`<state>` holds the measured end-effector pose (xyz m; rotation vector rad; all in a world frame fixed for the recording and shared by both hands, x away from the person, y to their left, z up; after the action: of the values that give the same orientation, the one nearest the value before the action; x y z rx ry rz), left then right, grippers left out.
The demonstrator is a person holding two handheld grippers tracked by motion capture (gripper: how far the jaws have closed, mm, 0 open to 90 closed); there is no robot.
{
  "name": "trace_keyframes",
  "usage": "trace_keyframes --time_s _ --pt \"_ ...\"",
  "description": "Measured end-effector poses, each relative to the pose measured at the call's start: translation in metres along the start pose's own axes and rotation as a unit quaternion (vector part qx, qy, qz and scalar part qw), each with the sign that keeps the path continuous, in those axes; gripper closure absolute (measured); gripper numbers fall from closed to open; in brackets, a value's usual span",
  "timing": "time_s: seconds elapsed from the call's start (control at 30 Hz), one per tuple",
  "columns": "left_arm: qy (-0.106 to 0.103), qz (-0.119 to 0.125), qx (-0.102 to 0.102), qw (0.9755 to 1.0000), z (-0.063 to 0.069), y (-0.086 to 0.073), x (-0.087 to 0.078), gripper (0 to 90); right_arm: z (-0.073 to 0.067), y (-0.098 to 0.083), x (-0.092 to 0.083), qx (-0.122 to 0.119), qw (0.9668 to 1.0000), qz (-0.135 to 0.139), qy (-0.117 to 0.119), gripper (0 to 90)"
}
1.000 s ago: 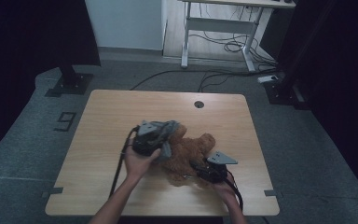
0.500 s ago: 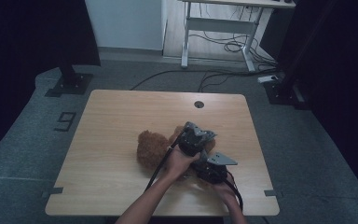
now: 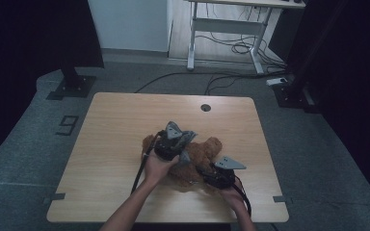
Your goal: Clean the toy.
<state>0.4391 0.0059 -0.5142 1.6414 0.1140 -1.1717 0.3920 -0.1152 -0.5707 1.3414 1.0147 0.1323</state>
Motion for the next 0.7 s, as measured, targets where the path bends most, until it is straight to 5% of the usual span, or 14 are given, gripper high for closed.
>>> trace_keyframes --time_s 0.17,0.33,0.6,0.7 --pt "0.042 0.003 0.008 0.9991 -0.025 -0.011 -0.025 79.1 0.001 0.000 0.000 0.007 1.0000 0.001 0.002 53.2" --pt "0.033 0.011 -0.040 0.9986 -0.058 -0.031 -0.035 79.1 0.001 0.000 0.000 0.009 1.0000 0.002 0.003 53.2" --pt "0.048 0.012 -0.059 0.9970 -0.079 -0.050 -0.045 79.0 0.001 0.000 0.000 0.011 0.9999 0.003 0.004 53.2" --pt "0.054 -0.001 -0.081 0.9952 -0.095 -0.068 -0.041 79.0 0.002 0.000 0.000 0.011 0.9999 0.003 0.004 53.2"
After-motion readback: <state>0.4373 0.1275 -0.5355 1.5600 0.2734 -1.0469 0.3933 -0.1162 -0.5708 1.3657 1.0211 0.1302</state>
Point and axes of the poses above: each handheld gripper's, and its own axes: x roughly forward along the jaws, y roughly out of its top, z roughly to its right, the point moved 10 cm from there along x, roughly forward along the jaws, and after that the axes turned 8 degrees about -z, right-handed, at the moved point
